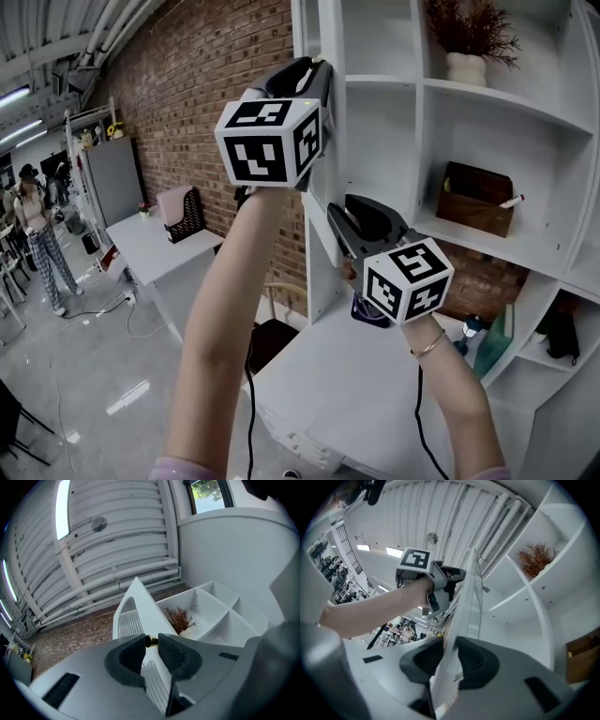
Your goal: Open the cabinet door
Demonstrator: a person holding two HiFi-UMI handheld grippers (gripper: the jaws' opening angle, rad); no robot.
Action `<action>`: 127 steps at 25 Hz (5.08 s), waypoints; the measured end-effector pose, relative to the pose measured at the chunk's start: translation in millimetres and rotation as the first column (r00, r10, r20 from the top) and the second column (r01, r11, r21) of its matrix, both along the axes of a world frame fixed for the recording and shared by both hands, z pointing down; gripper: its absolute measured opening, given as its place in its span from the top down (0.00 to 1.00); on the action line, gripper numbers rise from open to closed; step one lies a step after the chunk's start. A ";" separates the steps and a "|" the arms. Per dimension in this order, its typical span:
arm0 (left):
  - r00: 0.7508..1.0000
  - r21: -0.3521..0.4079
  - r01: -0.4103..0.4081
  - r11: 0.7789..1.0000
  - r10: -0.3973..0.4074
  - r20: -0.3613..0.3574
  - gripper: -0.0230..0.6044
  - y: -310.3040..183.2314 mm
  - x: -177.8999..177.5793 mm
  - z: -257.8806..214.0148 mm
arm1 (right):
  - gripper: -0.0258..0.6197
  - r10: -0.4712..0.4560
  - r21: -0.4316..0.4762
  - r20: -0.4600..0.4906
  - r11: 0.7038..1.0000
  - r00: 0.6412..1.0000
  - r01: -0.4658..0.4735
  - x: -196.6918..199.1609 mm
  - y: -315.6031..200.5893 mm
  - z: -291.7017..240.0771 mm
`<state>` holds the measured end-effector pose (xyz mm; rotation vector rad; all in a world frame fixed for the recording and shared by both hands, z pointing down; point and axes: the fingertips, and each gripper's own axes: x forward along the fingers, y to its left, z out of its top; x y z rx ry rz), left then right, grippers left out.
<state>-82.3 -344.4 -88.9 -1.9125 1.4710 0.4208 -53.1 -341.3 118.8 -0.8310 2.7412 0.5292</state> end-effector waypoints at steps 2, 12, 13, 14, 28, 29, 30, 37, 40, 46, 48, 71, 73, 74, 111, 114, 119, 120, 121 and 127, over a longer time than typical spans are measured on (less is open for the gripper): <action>1.000 0.004 0.008 1.000 -0.008 0.002 0.83 3.7 -4.7 -0.6 | 0.82 -0.010 0.005 0.003 1.000 1.000 0.010 -4.8 3.7 -0.8; 0.999 -0.004 0.034 0.999 -0.034 0.036 0.85 15.9 -31.2 -0.5 | 0.82 -0.047 0.023 -0.007 0.999 0.999 0.047 -31.8 18.4 0.1; 0.999 -0.002 0.036 0.999 -0.036 0.034 0.85 17.0 -33.7 -1.0 | 0.82 -0.050 0.025 -0.006 0.998 0.999 0.050 -34.3 19.5 -0.5; 0.999 -0.001 0.038 0.999 -0.038 0.032 0.85 18.0 -36.4 -1.1 | 0.82 -0.054 0.026 -0.005 0.998 0.999 0.054 -36.8 20.6 -0.8; 0.999 -0.003 0.052 0.999 -0.052 0.014 0.90 29.2 -82.6 1.7 | 0.82 -0.147 0.043 0.023 0.988 0.989 0.146 -81.5 35.2 0.5; 0.998 -0.001 0.057 0.998 -0.057 0.012 0.90 30.2 -86.6 2.1 | 0.82 -0.154 0.048 0.019 0.987 0.988 0.153 -85.2 36.3 0.6; 0.998 0.001 0.060 0.998 -0.060 0.010 0.90 31.0 -90.7 2.1 | 0.82 -0.158 0.053 0.015 0.986 0.987 0.157 -88.9 37.2 0.5; 0.996 0.003 0.086 0.996 -0.086 0.016 0.92 30.8 -114.2 3.1 | 0.81 -0.183 0.081 0.014 0.980 0.983 0.181 -113.0 40.0 1.0; 0.995 0.004 0.096 0.995 -0.096 0.013 0.93 30.4 -127.2 3.0 | 0.81 -0.199 0.083 0.017 0.977 0.980 0.197 -125.1 40.2 0.9; 0.994 0.002 0.109 0.994 -0.109 0.004 0.94 27.4 -151.9 3.9 | 0.81 -0.220 0.090 0.020 0.972 0.975 0.218 -147.8 39.4 1.8; 0.994 0.001 0.112 0.994 -0.112 -0.001 0.94 26.5 -160.5 4.1 | 0.82 -0.223 0.094 0.016 0.971 0.975 0.221 -155.7 39.4 2.0; 0.983 -0.031 0.178 0.983 -0.180 -0.043 0.96 3.4 -241.5 11.6 | 0.82 -0.203 0.125 -0.015 0.971 0.979 0.204 -232.9 17.8 5.5; 0.984 -0.029 0.170 0.985 -0.171 -0.041 0.96 5.0 -241.8 12.0 | 0.82 -0.201 0.129 -0.010 0.971 0.980 0.200 -234.0 17.9 5.2; 0.985 -0.027 0.165 0.986 -0.165 -0.040 0.96 6.3 -241.3 12.5 | 0.82 -0.199 0.130 -0.008 0.971 0.980 0.198 -234.2 18.0 5.1; 0.991 -0.217 0.080 0.973 -0.101 -0.085 0.96 36.6 -165.7 242.9 | 0.87 -0.096 -0.145 -0.012 0.985 0.995 0.093 -132.8 -7.8 106.0; 0.992 -0.277 0.068 0.959 -0.095 -0.085 0.96 30.5 -157.2 274.5 | 0.87 -0.064 -0.168 -0.026 0.984 0.998 0.059 -114.8 -10.7 122.5; 0.993 -0.351 0.058 0.934 -0.089 -0.074 0.96 21.3 -140.8 316.8 | 0.87 -0.023 -0.230 -0.027 0.973 0.999 0.017 -86.9 -14.6 150.3; 0.993 -0.364 0.055 0.930 -0.088 -0.075 0.96 19.9 -137.4 323.7 | 0.87 -0.017 -0.243 -0.030 0.970 0.999 0.009 -82.2 -15.0 155.7; 0.993 -0.377 0.049 0.925 -0.085 -0.079 0.96 18.6 -133.9 330.8 | 0.88 -0.009 -0.257 -0.033 0.966 0.999 0.000 -77.0 -15.1 161.5; 0.992 -0.457 0.008 0.889 -0.066 -0.111 0.96 10.9 -118.2 377.5 | 0.90 0.060 -0.322 -0.056 0.944 0.997 -0.075 -43.2 -16.9 195.1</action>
